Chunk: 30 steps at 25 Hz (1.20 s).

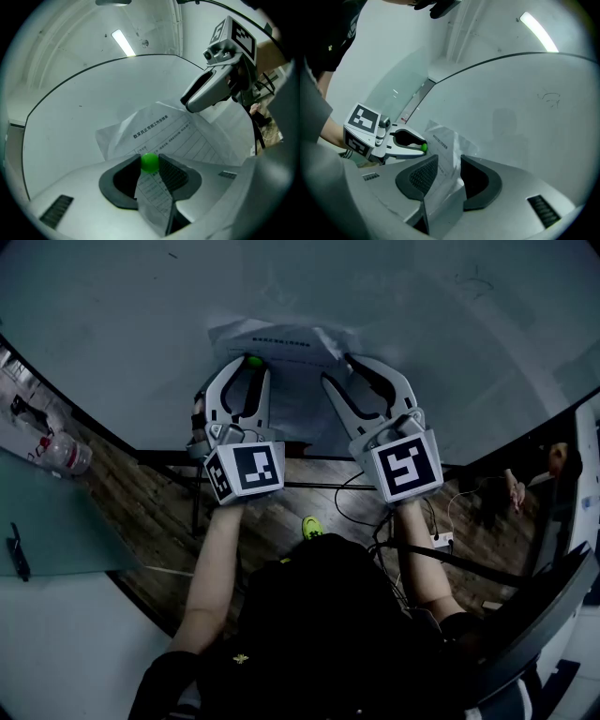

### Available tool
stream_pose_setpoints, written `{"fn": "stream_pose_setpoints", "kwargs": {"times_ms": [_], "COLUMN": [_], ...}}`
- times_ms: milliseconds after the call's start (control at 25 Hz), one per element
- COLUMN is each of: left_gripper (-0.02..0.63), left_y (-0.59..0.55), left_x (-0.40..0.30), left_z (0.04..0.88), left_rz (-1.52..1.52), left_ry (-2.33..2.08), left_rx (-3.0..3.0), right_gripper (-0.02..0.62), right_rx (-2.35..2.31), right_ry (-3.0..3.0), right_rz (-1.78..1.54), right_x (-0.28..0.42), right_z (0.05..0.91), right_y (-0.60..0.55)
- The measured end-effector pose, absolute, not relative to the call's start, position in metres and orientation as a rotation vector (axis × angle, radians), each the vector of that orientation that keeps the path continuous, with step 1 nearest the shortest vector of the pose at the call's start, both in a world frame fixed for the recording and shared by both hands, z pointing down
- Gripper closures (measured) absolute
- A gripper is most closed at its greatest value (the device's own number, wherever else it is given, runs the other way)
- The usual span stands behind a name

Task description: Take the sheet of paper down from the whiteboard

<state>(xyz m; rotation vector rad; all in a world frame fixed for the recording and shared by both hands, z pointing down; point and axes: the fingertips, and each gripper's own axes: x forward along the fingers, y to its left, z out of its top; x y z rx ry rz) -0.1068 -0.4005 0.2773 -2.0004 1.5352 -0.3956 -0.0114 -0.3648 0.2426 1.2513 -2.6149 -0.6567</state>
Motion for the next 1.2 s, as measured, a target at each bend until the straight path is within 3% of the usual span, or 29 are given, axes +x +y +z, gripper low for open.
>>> {"fn": "stream_pose_setpoints", "kwargs": {"times_ms": [200,640,1000,1160,1200], "left_gripper": [0.472,0.472,0.472,0.473,0.474], "left_y": [-0.400,-0.400,-0.400,-0.399,-0.399], "left_x": [-0.107,-0.107,-0.107,-0.107,-0.107], "left_z": [0.278,0.278,0.277,0.277,0.277], "left_rz": [-0.404,-0.422,-0.425,-0.435,-0.437], "left_ry": [1.532,1.530,1.536,1.530,1.530], "left_rx": [-1.999,-1.993,-1.993,-1.990,-1.990], "right_gripper": [0.399,0.398,0.474,0.574,0.574], "right_rx": [1.402,1.325,1.292,1.295,1.296], "right_ry": [-2.535,-2.572,-2.574,-2.567,-2.567], "right_rz": [-0.686,-0.665,-0.671,-0.656,-0.653], "right_x": [0.012,0.002,-0.001,0.002,0.002], "right_z": [0.232,0.236,0.236,0.240,0.240], "right_y": [-0.373,-0.376,-0.379,-0.380,-0.379]}}
